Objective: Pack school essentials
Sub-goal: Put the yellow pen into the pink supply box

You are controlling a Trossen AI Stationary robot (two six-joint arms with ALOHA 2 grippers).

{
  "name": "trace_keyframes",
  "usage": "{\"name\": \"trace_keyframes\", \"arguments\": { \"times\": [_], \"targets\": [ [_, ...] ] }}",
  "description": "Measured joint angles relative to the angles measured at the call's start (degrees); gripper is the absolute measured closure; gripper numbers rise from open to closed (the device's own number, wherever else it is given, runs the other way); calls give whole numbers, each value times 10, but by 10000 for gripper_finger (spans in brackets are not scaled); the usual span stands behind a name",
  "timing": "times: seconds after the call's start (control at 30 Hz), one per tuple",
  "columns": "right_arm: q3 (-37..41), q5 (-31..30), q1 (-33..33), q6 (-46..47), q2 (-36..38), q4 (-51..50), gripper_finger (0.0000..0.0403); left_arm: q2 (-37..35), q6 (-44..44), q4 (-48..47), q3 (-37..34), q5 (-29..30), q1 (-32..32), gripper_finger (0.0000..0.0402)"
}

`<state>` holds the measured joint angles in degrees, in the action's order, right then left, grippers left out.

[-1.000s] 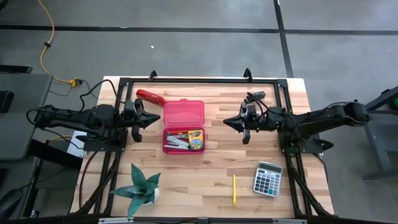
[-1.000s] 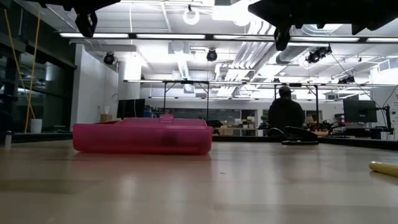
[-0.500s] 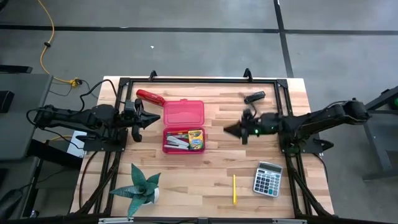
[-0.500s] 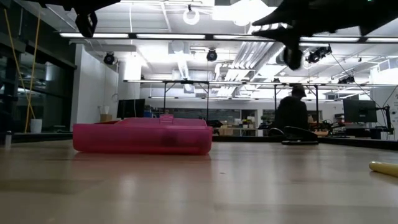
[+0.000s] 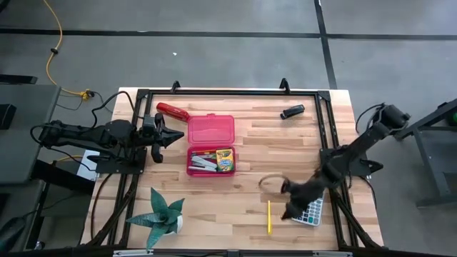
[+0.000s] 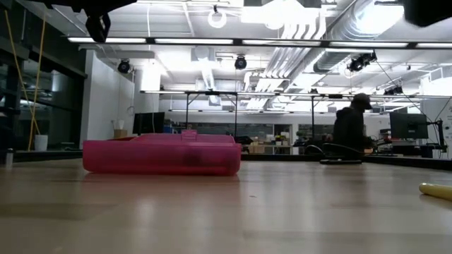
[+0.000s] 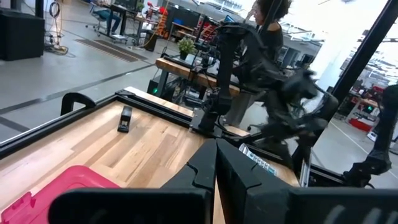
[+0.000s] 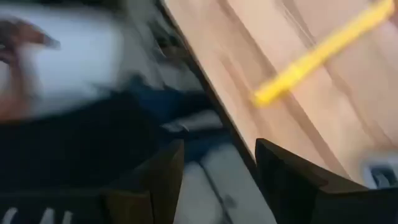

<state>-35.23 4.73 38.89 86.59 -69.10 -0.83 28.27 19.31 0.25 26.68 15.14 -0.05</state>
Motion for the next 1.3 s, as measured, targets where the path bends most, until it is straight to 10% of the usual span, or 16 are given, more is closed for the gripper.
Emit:
{"name": "trace_keyframes", "arguments": {
  "times": [0.27, 0.7, 1.3],
  "targets": [
    [-205, -35, 3, 31, -161, -308, 210, 0, -9, 0, 0, -13, 0, 402],
    [-322, 11, -37, 194, -361, -320, 210, 0, -9, 0, 0, -30, 0, 402],
    [-325, -19, -44, 317, -405, -347, 283, 0, -9, 0, 0, -63, 0, 401]
  ]
}}
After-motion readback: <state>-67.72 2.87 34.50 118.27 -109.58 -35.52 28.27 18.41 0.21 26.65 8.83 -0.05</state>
